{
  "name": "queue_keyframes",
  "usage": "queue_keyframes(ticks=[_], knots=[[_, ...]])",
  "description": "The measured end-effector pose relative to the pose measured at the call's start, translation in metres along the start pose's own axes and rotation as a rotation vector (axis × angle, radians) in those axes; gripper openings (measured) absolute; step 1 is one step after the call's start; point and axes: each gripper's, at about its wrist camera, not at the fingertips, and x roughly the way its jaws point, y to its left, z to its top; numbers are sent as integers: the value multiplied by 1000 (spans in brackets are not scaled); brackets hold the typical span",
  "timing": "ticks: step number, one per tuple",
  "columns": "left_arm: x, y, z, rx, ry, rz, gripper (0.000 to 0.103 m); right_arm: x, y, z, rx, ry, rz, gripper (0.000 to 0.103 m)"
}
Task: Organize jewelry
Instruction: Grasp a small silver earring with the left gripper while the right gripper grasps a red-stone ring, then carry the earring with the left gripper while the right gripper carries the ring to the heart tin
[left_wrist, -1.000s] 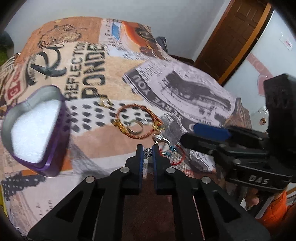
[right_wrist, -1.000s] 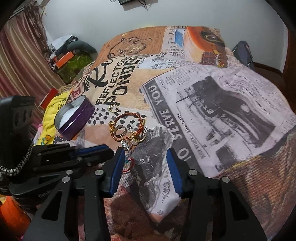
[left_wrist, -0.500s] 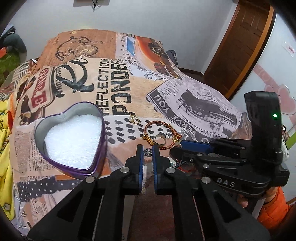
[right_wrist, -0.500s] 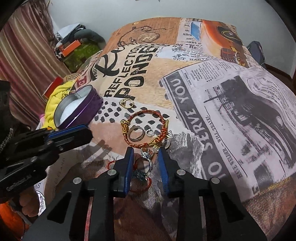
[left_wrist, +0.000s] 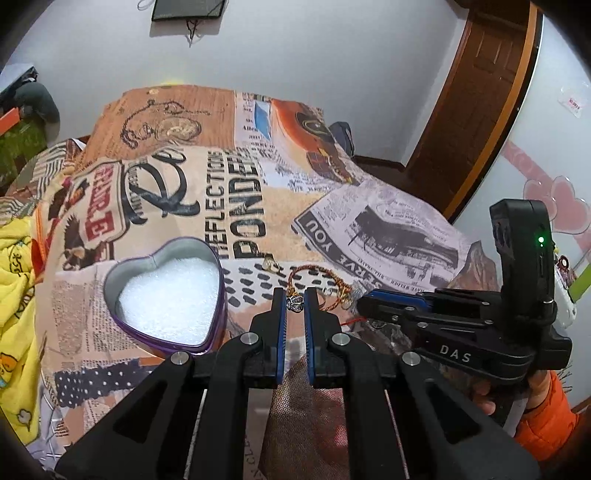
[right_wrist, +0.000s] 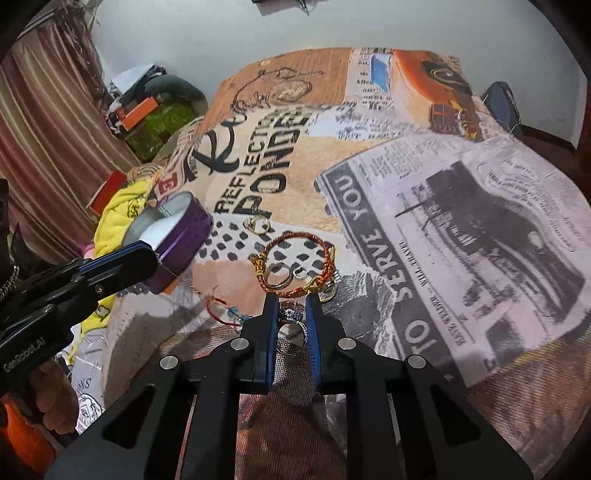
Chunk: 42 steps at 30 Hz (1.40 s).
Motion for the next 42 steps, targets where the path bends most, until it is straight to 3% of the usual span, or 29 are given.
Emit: queue_keyframes(ticks=[12, 15, 22, 25, 32, 42], knots=[[-42, -12, 10, 46, -92, 41, 8, -31, 4, 4, 10, -80, -38, 13], [-37, -8, 5, 46, -68, 56, 8, -35, 2, 2, 18, -88, -52, 13], [0, 13, -24, 8, 70, 138, 8, -43, -8, -5, 45, -99, -84, 13], [-2, 21, -32, -18, 78, 151, 8, -44, -13, -8, 53, -99, -101, 13], [-20, 24, -28, 2, 24, 223, 8, -45, -31, -13, 92, -95, -152, 13], [-44, 31, -10, -19, -61, 218, 8, -53, -33, -8, 99, -115, -151, 13]])
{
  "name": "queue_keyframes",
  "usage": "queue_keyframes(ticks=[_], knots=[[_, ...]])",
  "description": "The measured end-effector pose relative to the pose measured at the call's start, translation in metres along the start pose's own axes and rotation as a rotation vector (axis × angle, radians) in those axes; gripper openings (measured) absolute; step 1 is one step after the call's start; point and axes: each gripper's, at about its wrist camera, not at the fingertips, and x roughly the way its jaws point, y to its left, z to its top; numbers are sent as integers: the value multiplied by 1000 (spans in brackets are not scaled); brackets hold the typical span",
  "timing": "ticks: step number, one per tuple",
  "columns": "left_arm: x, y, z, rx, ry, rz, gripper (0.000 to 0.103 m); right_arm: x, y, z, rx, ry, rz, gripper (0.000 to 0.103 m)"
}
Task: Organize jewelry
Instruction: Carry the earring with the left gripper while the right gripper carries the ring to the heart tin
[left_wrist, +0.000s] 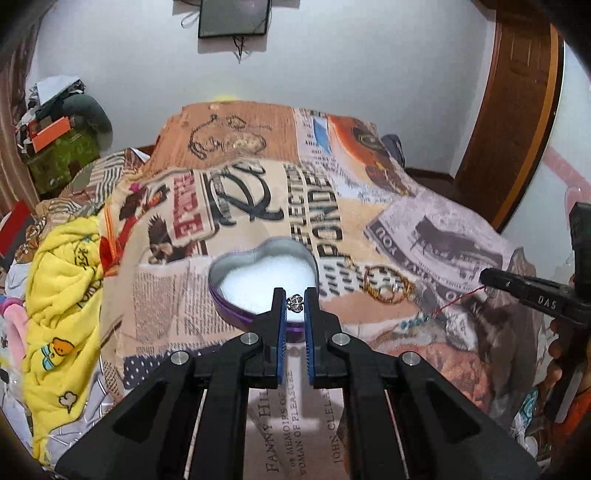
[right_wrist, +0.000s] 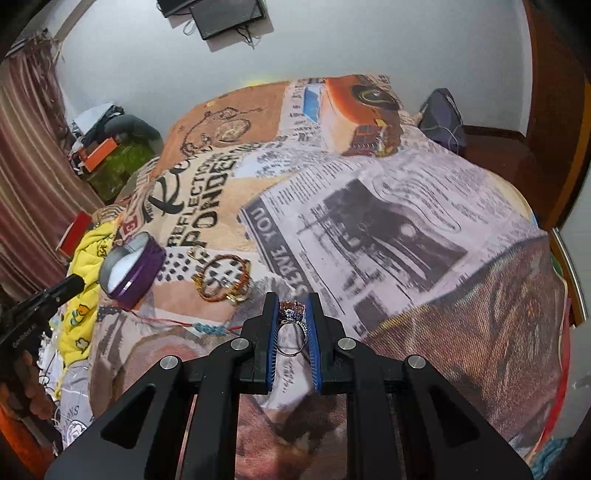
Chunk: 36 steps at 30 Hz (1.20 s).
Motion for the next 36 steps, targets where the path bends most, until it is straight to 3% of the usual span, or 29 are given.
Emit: queue_keyframes(ticks=[7, 17, 28, 36], knots=[[-9, 12, 17, -19, -60, 10, 8, 0, 34, 17, -71, -42, 60, 13], [1, 30, 30, -45, -85, 10, 8, 11, 92, 32, -183, -62, 168, 13], [27, 44, 26, -62, -24, -63, 8, 41, 130, 40, -260, -19, 232, 13], [44, 47, 21, -44, 15, -65, 8, 59, 150, 40, -301, 19, 261, 13]])
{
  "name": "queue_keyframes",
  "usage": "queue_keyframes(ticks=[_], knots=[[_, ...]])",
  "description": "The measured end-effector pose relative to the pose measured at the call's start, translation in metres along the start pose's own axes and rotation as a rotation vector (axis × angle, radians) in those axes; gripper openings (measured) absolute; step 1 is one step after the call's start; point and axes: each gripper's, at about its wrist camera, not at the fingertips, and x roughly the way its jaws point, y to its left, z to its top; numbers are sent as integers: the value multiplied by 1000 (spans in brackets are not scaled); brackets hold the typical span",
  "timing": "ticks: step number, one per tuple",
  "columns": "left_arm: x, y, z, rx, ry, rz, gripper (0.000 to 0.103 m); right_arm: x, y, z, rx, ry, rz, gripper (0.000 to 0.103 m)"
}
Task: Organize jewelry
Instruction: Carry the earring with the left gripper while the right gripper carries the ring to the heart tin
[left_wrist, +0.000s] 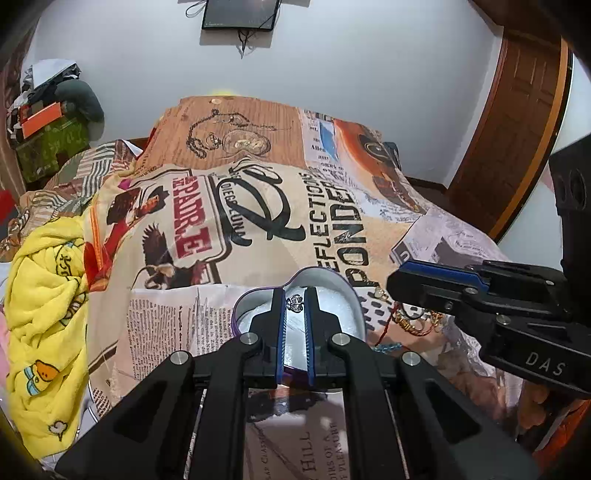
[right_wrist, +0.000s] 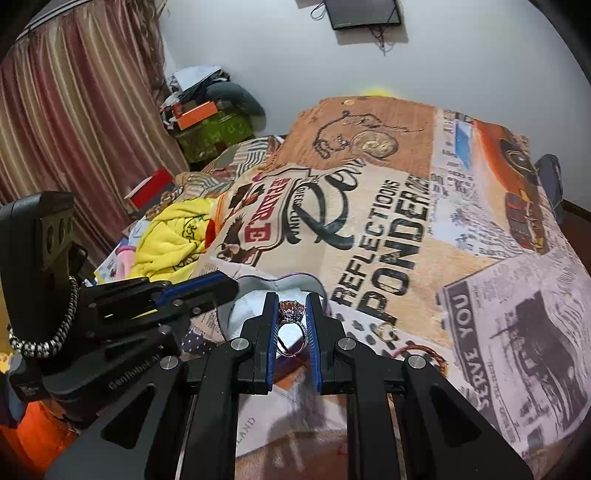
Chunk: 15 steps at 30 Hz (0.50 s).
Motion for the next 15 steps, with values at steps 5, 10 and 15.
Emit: queue_keyframes(ticks=[5, 10, 15], knots=[[5, 7, 0, -14, 11, -10, 8, 12, 6, 4, -14, 23, 15, 13], [7, 10, -1, -13, 16, -13, 8, 24, 10, 6, -21, 39, 26, 13], [2, 14, 2, -22, 4, 1, 8, 34, 11, 6, -25, 60, 32, 13]])
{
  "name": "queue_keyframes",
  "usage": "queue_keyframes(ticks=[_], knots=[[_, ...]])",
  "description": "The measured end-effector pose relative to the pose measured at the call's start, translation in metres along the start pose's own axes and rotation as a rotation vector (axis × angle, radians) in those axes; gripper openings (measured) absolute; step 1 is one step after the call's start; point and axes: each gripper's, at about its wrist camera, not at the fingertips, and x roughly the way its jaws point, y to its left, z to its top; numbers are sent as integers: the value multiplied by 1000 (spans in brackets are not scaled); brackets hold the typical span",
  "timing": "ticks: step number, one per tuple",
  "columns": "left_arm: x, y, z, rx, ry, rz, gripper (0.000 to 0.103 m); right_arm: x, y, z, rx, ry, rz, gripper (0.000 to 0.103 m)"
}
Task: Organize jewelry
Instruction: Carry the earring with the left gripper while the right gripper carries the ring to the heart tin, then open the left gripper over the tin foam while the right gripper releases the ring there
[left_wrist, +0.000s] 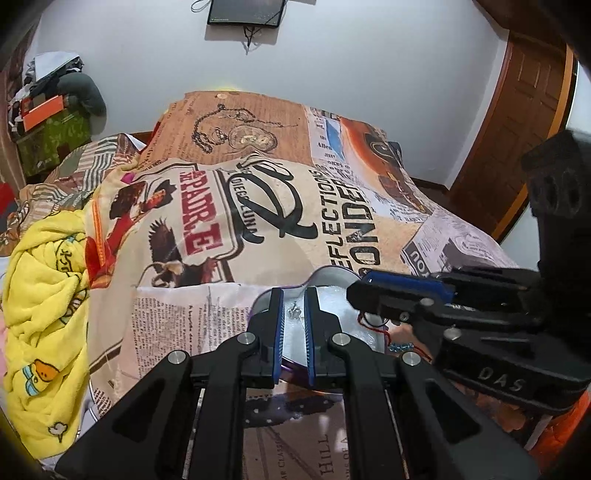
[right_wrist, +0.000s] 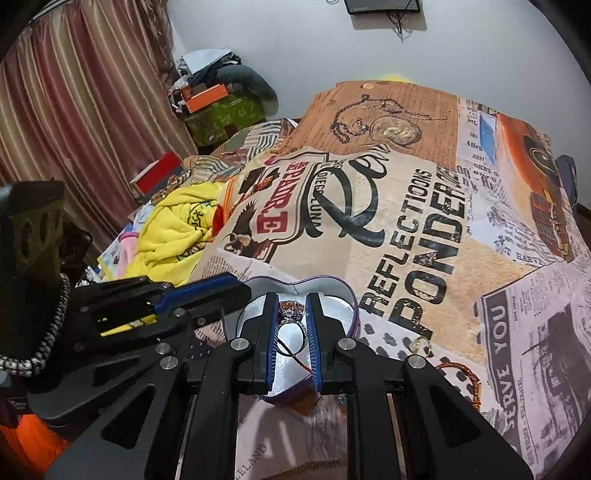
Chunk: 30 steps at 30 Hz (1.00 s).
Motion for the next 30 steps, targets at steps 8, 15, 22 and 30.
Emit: queue_keyframes(ticks=[8, 15, 22, 30], knots=[[-12, 11, 3, -19, -24, 54, 25, 13, 6, -4, -36, 59, -12, 15], [-26, 13, 5, -26, -44, 78, 26, 1, 7, -3, -29, 54, -35, 27], [-41, -1, 8, -6, -66, 80, 30, -43, -9, 3, -1, -44, -92, 27], [-39, -32, 4, 37, -35, 57, 32, -88, -44, -11, 79, -98, -174, 27]])
